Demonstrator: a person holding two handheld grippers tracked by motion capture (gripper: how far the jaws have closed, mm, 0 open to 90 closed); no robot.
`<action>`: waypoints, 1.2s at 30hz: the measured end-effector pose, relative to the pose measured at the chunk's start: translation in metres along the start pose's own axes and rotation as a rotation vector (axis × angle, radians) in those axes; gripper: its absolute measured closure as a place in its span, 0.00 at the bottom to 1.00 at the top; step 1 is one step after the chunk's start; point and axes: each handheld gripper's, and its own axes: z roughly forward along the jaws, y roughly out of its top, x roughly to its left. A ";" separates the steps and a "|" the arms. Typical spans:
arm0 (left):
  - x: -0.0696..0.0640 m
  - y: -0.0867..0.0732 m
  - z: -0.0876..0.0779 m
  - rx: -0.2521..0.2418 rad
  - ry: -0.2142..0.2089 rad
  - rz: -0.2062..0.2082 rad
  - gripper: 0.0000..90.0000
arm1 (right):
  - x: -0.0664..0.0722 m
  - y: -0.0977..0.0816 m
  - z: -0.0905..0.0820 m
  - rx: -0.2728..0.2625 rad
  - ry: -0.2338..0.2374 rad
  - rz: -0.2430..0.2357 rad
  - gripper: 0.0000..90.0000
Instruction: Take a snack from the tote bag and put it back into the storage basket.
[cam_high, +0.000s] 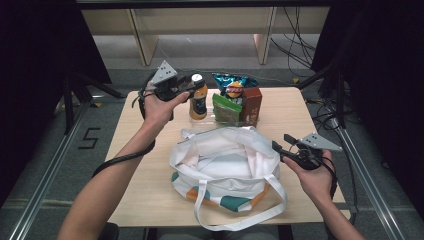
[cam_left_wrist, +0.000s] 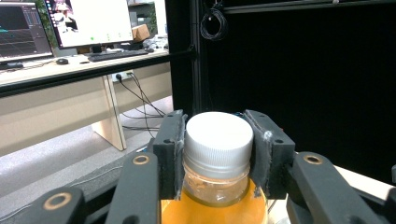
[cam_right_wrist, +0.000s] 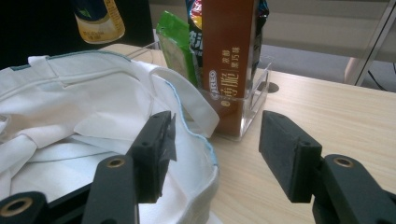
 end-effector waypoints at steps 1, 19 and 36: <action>0.001 0.000 0.001 0.003 -0.001 0.002 0.66 | 0.000 0.000 0.000 0.000 0.000 0.000 0.50; 0.010 -0.010 0.010 0.016 0.007 0.012 0.66 | 0.000 0.000 0.001 -0.008 0.002 0.005 0.50; 0.021 -0.023 0.019 0.029 0.014 0.006 0.66 | 0.000 0.000 0.001 -0.008 0.005 0.005 0.50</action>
